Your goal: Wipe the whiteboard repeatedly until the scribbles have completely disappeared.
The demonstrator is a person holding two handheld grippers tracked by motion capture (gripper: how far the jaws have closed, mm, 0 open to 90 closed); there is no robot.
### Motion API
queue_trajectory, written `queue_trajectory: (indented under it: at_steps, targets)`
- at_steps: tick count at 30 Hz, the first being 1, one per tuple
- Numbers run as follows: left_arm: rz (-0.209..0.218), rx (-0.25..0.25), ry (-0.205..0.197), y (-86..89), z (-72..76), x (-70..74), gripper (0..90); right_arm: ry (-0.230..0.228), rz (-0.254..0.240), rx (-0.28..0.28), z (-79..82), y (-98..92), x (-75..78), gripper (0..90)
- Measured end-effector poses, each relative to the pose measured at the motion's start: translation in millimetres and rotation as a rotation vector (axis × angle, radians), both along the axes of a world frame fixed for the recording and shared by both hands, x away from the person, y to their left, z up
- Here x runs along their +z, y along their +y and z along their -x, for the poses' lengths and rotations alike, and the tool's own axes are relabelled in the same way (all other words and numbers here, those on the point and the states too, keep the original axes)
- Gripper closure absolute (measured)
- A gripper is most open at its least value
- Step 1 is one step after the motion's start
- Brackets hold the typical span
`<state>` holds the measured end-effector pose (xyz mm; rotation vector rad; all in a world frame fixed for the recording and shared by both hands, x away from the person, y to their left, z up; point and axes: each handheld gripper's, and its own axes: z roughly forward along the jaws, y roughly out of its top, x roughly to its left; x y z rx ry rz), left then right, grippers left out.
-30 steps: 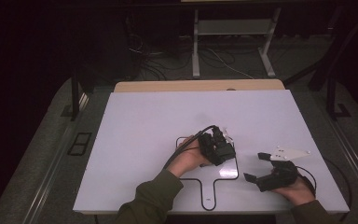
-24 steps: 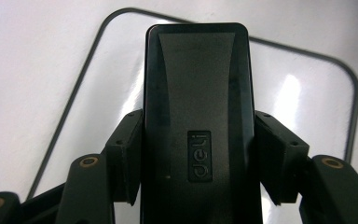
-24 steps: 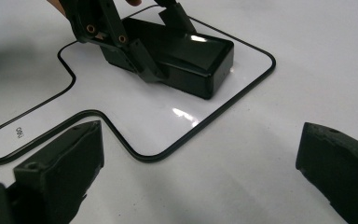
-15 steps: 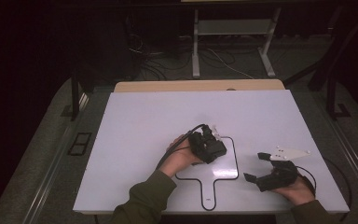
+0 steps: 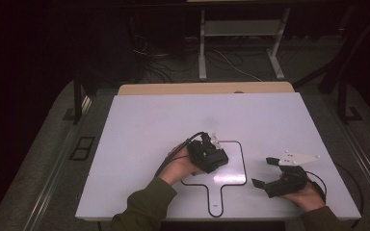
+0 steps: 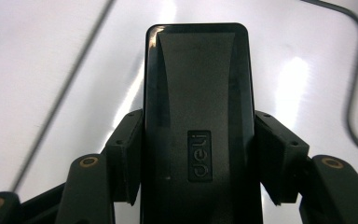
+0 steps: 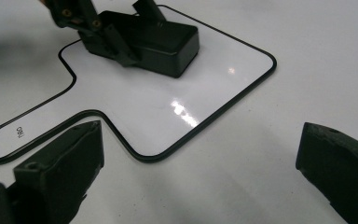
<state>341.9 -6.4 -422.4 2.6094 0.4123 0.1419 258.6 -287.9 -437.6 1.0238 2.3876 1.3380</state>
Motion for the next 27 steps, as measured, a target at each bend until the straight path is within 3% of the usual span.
queue_trajectory:
  at_steps: [3, 11, 16, 21, 22, 27]
  targets:
    - [-0.004, -0.005, -0.007, 2.0, 1.1, 0.2, 39.0, -0.002, 0.001, -0.001, 0.0, 0.7, -0.2, 0.0]
    - [0.004, 0.080, -0.053, 12.9, -20.4, -1.4, 39.0, 0.000, 0.000, -0.002, -0.2, -0.4, -0.2, 0.0]
    - [0.027, 0.091, -0.022, 16.6, -24.3, -1.3, 39.0, -0.002, 0.001, 0.001, -0.3, 0.2, -0.2, 0.0]
    - [0.080, 0.107, 0.024, 18.7, -24.2, 1.7, 39.0, 0.000, 0.003, 0.001, -0.9, -0.2, -0.3, 0.0]
    - [0.077, 0.081, 0.007, 19.6, -26.8, 3.1, 39.0, -0.001, 0.004, 0.001, -0.7, -0.1, -0.4, 0.0]
    - [0.099, 0.092, 0.016, 20.4, -28.1, 8.7, 39.1, 0.001, -0.002, 0.000, 0.1, -0.5, 0.0, 0.0]
